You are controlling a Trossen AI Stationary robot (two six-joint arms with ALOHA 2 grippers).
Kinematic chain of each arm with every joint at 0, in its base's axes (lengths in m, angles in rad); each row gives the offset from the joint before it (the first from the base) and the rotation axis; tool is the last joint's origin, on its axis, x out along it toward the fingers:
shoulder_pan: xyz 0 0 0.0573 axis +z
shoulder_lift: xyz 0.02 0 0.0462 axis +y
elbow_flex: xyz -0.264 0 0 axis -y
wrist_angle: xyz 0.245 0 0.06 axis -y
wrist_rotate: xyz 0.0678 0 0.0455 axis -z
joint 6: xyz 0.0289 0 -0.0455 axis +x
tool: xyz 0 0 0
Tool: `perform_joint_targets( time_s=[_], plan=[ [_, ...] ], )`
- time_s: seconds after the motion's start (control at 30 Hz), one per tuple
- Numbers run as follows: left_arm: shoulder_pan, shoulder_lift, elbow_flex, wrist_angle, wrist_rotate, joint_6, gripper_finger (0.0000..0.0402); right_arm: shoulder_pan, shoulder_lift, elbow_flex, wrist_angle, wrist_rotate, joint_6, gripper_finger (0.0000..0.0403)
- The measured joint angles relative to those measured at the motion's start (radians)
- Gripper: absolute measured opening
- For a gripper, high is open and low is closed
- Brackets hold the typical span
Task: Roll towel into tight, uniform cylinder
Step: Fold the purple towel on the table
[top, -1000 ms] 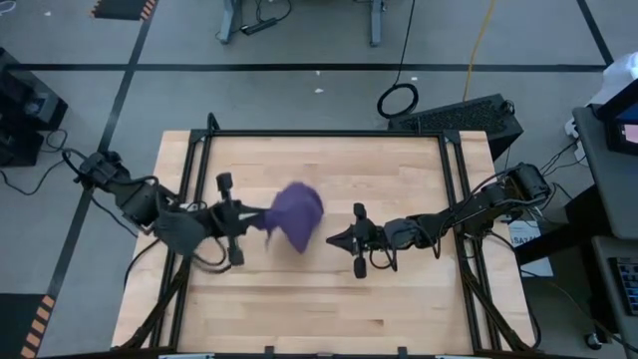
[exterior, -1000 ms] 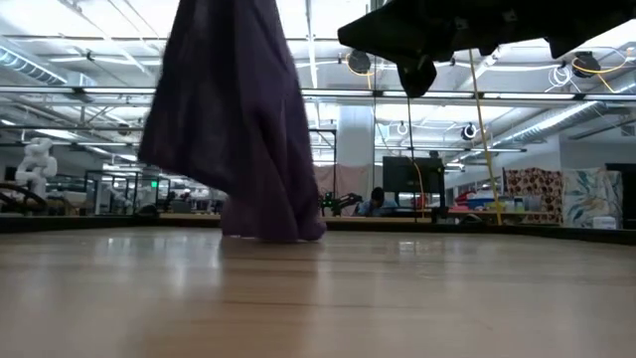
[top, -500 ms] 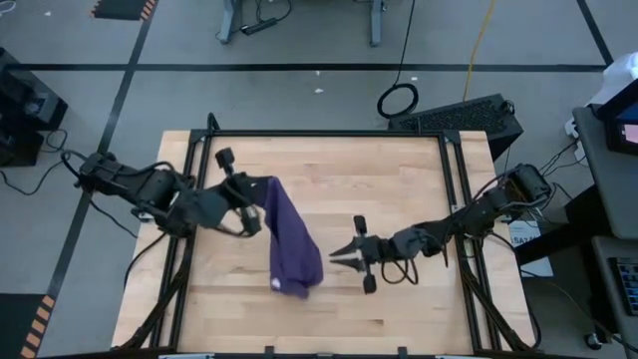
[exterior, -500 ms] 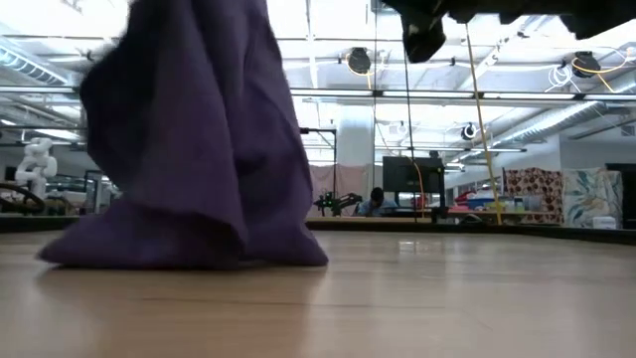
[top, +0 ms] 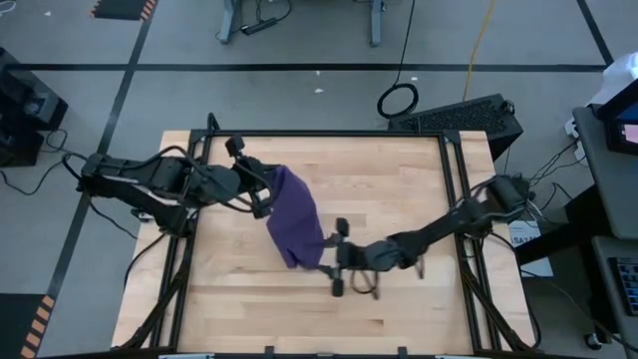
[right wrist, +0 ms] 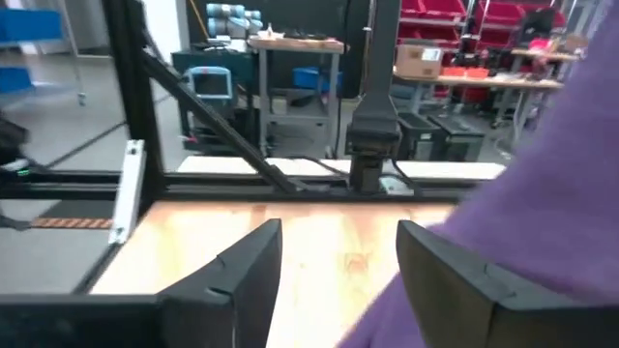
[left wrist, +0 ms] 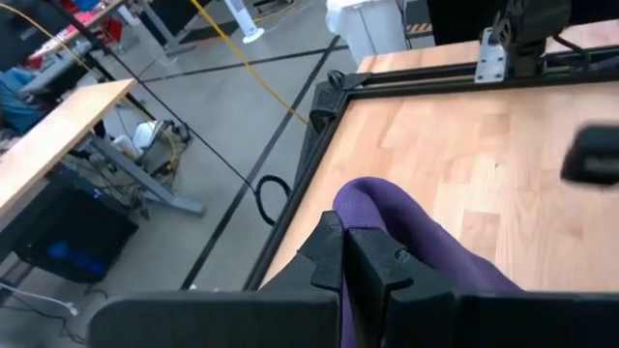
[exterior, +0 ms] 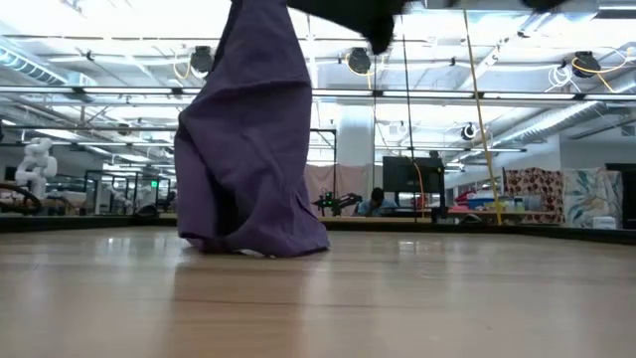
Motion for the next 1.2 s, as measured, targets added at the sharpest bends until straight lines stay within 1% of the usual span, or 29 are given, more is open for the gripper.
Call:
perform_joint_targets(
  time_s=[0.13, 0.3, 0.37, 0.43, 0.47, 0.57, 0.63, 0.67, 0.73, 0.8, 0.83, 0.9, 0.97, 1.0, 1.03, 1.1, 1.17, 1.2],
  plan=[
    [0.013, 0.0, 0.0, 0.011, 0.042, 0.003, 0.0004, -0.012, 0.132, 0.152, -0.055, 0.017, -0.06, 0.0196],
    [0.017, 0.0, 0.0, 0.01, 0.099, 0.003, 0.0004, -0.029, 0.253, 0.288, -0.242, 0.217, -0.124, 0.0196],
    [0.017, 0.0, 0.0, 0.006, 0.114, 0.001, 0.0004, -0.046, 0.289, 0.318, -0.336, 0.265, -0.135, 0.0196],
    [0.012, 0.0, 0.0, -0.001, 0.137, -0.006, 0.0004, -0.066, 0.296, 0.319, -0.455, 0.321, -0.13, 0.0196],
    [0.009, -0.003, 0.0, -0.008, 0.15, -0.009, 0.0004, -0.08, 0.297, 0.319, -0.509, 0.349, -0.12, 0.0196],
    [-0.009, -0.016, 0.0, -0.041, 0.167, -0.051, 0.0004, -0.124, 0.274, 0.319, -0.713, 0.476, -0.084, 0.0196],
    [-0.023, -0.03, 0.0, -0.088, 0.189, -0.095, 0.0004, -0.155, 0.233, 0.319, -0.84, 0.541, -0.059, 0.0196],
    [-0.028, -0.038, 0.0, -0.104, 0.204, -0.121, 0.0004, -0.169, 0.199, 0.319, -0.907, 0.557, -0.027, 0.0196],
    [-0.041, -0.056, 0.0, -0.139, 0.222, -0.173, 0.0004, -0.189, 0.124, 0.319, -1.033, 0.554, 0.074, 0.0196],
    [-0.053, -0.069, 0.0, -0.164, 0.227, -0.216, 0.0004, -0.195, 0.048, 0.312, -1.129, 0.51, 0.192, 0.0196],
    [-0.057, -0.075, 0.0, -0.166, 0.227, -0.233, 0.0004, -0.186, 0.016, 0.297, -1.147, 0.483, 0.239, 0.0196],
    [-0.064, -0.083, 0.0, -0.166, 0.227, -0.243, 0.0004, -0.148, -0.032, 0.246, -1.088, 0.412, 0.29, 0.0196],
    [-0.065, -0.084, 0.0, -0.15, 0.227, -0.243, 0.0004, -0.09, -0.052, 0.17, -0.925, 0.338, 0.304, 0.0196],
    [-0.064, -0.083, 0.0, -0.14, 0.227, -0.243, 0.0004, -0.06, -0.051, 0.123, -0.806, 0.312, 0.295, 0.0196],
    [-0.063, -0.08, 0.0, -0.134, 0.225, -0.242, 0.0004, -0.028, -0.041, 0.078, -0.65, 0.282, 0.271, 0.0196],
    [-0.055, -0.068, 0.0, -0.11, 0.217, -0.231, 0.0004, 0.03, 0.007, 0.003, -0.342, 0.257, 0.205, 0.0196],
    [-0.049, -0.05, 0.0, -0.082, 0.214, -0.211, 0.0004, 0.069, 0.086, -0.024, -0.073, 0.259, 0.131, 0.0196],
    [-0.046, -0.04, 0.0, -0.067, 0.213, -0.203, 0.0004, 0.081, 0.128, -0.022, 0.02, 0.259, 0.091, 0.0196]
  ],
)
